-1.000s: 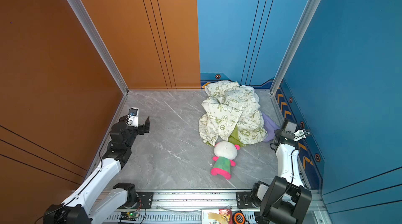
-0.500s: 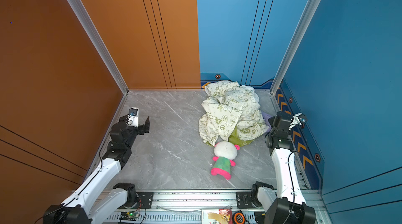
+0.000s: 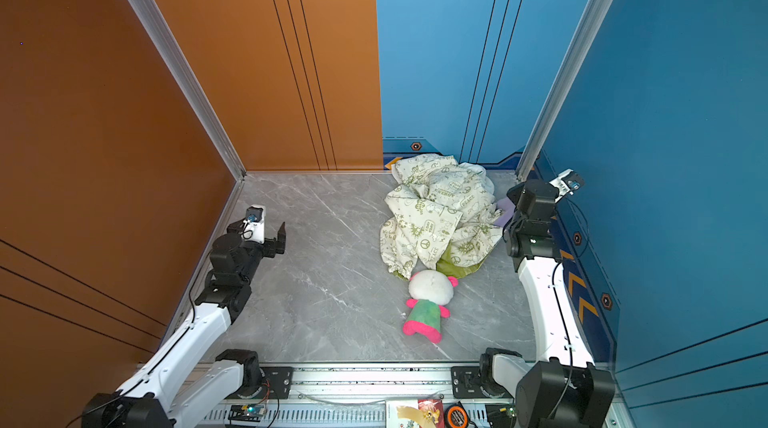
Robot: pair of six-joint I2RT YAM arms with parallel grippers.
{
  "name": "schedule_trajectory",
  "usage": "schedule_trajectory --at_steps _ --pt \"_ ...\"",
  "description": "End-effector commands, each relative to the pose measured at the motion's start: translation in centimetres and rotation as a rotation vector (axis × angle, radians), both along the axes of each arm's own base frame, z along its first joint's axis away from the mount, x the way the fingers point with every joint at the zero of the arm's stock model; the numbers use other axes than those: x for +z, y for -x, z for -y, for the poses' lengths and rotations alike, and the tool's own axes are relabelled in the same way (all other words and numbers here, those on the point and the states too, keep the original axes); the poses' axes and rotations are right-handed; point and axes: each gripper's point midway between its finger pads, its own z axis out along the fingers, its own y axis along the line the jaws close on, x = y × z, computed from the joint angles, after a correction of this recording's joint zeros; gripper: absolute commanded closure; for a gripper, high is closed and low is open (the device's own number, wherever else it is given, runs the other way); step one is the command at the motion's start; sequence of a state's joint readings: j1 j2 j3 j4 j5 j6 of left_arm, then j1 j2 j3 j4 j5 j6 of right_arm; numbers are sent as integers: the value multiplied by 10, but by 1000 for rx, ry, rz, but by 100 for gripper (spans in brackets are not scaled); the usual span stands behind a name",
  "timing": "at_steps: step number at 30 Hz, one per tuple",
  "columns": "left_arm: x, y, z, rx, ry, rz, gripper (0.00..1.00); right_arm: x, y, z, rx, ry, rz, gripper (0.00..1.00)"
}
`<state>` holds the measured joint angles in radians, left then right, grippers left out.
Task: Pick out a specific cloth from the pile
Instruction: 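Lift the purple T-shirt upward out from under the printed cloth, then swing the held T-shirt over the pile and lay it down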
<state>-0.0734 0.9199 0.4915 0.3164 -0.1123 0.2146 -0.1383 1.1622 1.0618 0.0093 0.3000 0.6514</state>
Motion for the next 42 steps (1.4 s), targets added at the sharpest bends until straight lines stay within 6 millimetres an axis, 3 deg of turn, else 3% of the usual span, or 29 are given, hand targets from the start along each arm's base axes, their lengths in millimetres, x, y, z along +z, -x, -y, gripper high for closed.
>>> schedule_trajectory --at_steps 1,7,13,18,22,25,28,31,33,36,38,39,41,42 --pt "-2 2 -1 9 -15 2 2 60 -6 -6 15 78 137 100" --pt "-3 3 -1 10 -17 1 2 113 -15 -18 57 87 266 100" --pt "-3 3 -1 10 -21 -1 2 168 -26 -51 163 130 387 100" --pt "-3 3 -1 9 -23 -1 2 200 -34 -101 310 192 446 100" --pt "-3 3 0 9 -24 0 2 203 -42 -157 473 281 439 100" --pt "-3 3 0 9 -26 1 2 183 -49 -216 635 395 367 100" --pt "-3 4 0 9 -29 1 2 137 -54 -279 812 529 234 100" --pt "-3 4 1 9 -33 1 2 68 -50 -340 1004 666 59 100" --pt "-2 5 0 11 -36 4 2 10 -39 -377 1129 783 -68 99" --pt "-2 5 1 9 -38 4 2 -64 -16 -415 1249 978 -234 94" --pt "-3 5 1 10 -40 3 2 -106 1 -432 1269 1079 -324 86" --pt "-2 5 1 10 -41 4 2 -120 5 -435 1273 1107 -357 77" --pt "-3 5 1 10 -44 2 2 -141 15 -439 1278 1147 -403 50" --pt "-3 5 2 9 -44 2 2 -145 18 -439 1283 1148 -408 43"
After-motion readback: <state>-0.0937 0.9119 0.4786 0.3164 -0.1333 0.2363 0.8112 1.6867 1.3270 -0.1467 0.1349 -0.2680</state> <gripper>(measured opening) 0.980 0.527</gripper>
